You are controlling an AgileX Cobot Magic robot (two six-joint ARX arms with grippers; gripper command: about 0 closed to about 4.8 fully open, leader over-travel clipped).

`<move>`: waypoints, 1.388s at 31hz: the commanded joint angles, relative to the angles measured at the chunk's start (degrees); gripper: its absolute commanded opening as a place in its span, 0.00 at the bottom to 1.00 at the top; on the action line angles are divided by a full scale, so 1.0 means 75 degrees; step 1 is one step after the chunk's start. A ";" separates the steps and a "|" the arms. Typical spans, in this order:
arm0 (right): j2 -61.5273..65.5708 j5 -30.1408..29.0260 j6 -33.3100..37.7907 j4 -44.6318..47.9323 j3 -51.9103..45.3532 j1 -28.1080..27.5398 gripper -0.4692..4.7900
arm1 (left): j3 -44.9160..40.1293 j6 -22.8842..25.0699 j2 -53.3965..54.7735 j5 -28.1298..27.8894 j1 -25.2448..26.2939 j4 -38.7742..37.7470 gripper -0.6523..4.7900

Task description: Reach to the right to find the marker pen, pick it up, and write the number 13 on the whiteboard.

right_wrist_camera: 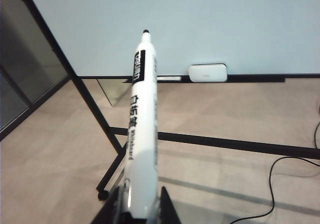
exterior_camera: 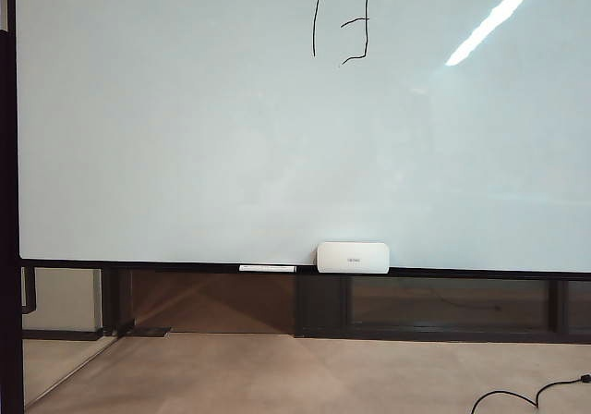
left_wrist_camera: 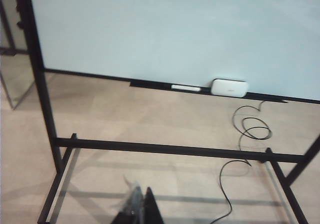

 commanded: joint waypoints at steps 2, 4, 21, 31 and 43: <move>-0.0006 -0.0061 -0.0131 0.1309 -0.0656 -0.0093 0.08 | -0.0466 -0.0443 -0.0003 0.0178 0.0149 0.1291 0.11; -0.0006 -0.0061 -0.0318 0.1848 -0.0997 -0.0102 0.08 | -0.0764 -0.0592 -0.0003 0.0323 0.0379 0.1955 0.11; -0.0012 0.0265 -0.0329 0.5537 -0.4214 -0.0102 0.08 | -0.3946 -0.2055 0.0017 0.0361 0.0705 0.6266 0.11; -0.0015 0.0565 -0.0332 0.6263 -0.5208 -0.0105 0.08 | -0.4558 -0.2206 0.0015 -0.0224 0.0705 0.6452 0.11; -0.0017 0.0574 -0.1148 0.6306 -0.5598 -0.0105 0.08 | -0.5598 -0.1807 -0.0009 0.0189 0.0697 0.8029 0.11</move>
